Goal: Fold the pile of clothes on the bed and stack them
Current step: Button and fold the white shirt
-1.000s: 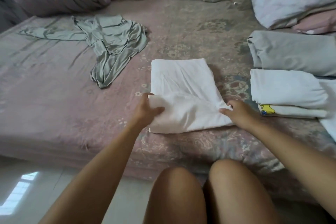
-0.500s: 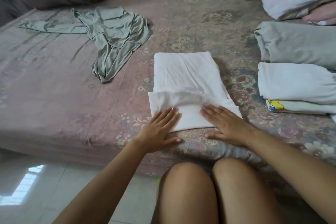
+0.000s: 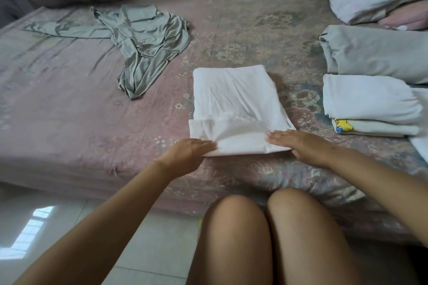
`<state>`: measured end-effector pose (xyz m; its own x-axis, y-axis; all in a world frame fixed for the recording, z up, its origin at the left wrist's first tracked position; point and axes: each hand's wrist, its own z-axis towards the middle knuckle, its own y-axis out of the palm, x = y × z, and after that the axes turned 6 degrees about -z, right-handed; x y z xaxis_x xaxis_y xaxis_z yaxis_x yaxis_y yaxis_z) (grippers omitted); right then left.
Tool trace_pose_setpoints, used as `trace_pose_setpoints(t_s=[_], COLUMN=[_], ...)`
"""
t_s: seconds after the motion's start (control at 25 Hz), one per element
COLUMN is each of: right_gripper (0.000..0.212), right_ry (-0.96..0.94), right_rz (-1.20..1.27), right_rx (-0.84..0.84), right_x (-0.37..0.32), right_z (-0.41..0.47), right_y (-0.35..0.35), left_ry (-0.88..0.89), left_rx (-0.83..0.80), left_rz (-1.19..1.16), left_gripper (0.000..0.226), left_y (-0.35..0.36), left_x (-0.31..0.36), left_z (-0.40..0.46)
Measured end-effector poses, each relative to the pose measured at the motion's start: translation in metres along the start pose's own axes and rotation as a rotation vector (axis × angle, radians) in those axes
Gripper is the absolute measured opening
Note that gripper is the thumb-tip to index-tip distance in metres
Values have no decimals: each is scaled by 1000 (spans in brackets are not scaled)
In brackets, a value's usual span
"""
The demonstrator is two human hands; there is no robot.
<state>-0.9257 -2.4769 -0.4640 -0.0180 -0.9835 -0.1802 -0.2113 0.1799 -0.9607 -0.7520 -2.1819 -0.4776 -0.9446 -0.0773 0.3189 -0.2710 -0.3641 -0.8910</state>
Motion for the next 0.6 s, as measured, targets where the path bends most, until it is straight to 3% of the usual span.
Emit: trace_pose_setpoints(t_s=[0.16,0.24,0.28,0.36,0.4,0.48,0.6], right_gripper=[45,22,24,19,19,28,27], right_ry=[80,41,66,234,326,477,587], right_rz=[257,341,376,513,584,642,629], right_rx=[-474,-553,-480,-163,0,129,228], right_x=[-22,-25,-22,-17,-14,-10,-10], right_z=[-28,-21,-12,11,23,33,34], right_y=[-31,-62,-76,-92,-91,-74,-38], left_ry=[-193,-415,-561,-850,-967,-1092,-976], left_rx=[-224,-299,-217,107,228,327,473], left_rz=[-377,-594,-747,-1013,-1032,-847,-557], left_gripper=[24,17,12,9,10,14,17], left_y=[-35,-55,-59,-54,-45,-25,-10], left_x=[38,37,30,13,8,8,14], left_z=[-12,-1,7,20,24,26,30])
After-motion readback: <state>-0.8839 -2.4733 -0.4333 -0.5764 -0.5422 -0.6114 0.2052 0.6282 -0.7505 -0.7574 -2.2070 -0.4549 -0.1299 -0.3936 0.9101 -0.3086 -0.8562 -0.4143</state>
